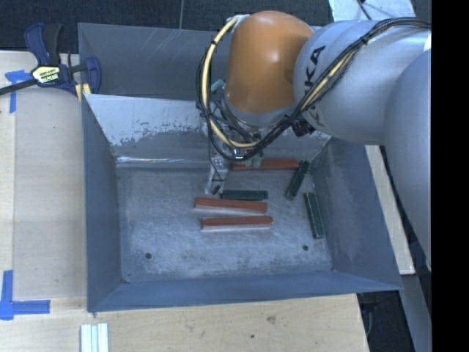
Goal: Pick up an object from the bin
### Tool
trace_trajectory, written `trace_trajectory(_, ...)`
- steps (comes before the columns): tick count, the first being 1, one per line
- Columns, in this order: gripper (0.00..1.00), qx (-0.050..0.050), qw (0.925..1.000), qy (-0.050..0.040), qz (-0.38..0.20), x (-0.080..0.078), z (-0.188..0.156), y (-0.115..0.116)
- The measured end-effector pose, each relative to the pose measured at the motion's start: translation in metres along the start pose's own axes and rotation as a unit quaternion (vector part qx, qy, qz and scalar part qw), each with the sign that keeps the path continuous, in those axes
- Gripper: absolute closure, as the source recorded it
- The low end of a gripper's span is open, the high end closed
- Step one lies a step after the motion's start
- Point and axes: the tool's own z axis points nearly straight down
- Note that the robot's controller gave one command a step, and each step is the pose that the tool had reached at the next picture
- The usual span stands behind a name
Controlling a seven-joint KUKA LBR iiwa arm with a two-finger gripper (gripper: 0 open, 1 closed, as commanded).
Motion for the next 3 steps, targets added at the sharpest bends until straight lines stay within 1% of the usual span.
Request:
trace_trajectory(1,0.00,0.001,1.0000,0.0003,-0.007,0.020,0.101,-0.059)
trace_trajectory(2,1.00,0.000,1.0000,-0.0042,-0.008,0.018,0.096,-0.056)
trace_trajectory(3,1.00,0.000,0.9997,-0.0089,0.023,0.019,-0.077,-0.069)
